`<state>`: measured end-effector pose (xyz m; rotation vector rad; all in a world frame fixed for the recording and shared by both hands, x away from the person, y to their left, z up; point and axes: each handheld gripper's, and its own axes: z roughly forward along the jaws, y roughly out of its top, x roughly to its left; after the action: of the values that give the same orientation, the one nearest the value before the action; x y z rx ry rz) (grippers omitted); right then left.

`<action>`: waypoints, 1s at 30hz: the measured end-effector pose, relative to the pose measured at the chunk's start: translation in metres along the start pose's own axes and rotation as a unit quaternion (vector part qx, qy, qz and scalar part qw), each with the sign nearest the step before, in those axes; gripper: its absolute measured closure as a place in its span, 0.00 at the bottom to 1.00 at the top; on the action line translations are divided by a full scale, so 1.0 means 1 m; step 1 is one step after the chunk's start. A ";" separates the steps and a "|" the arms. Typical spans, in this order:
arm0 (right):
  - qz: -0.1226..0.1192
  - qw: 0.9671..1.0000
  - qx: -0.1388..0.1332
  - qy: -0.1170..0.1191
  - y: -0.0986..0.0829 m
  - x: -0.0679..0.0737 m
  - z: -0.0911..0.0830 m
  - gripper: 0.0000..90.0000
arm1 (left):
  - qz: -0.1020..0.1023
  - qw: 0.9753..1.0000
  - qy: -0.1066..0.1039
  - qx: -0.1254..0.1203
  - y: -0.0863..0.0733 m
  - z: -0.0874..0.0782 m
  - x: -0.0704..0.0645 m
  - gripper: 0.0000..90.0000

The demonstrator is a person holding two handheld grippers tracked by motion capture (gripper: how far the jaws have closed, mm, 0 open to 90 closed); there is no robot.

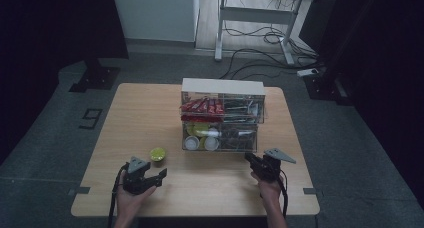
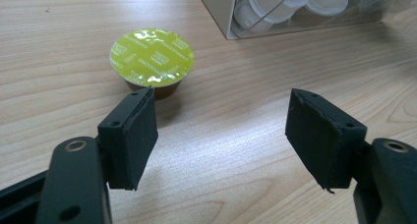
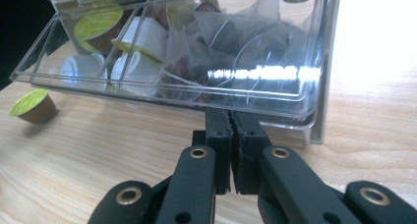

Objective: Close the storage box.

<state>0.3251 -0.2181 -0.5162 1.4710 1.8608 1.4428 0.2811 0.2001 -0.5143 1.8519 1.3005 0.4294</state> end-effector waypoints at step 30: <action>-0.024 0.999 -0.021 0.015 0.003 0.015 -0.001 0.58 | 0.010 1.000 -0.012 0.010 -0.003 0.005 -0.008 0.32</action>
<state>0.3199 -0.2056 -0.5090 1.3840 1.8588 1.4803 0.2795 0.1909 -0.5180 1.8821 1.2761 0.4056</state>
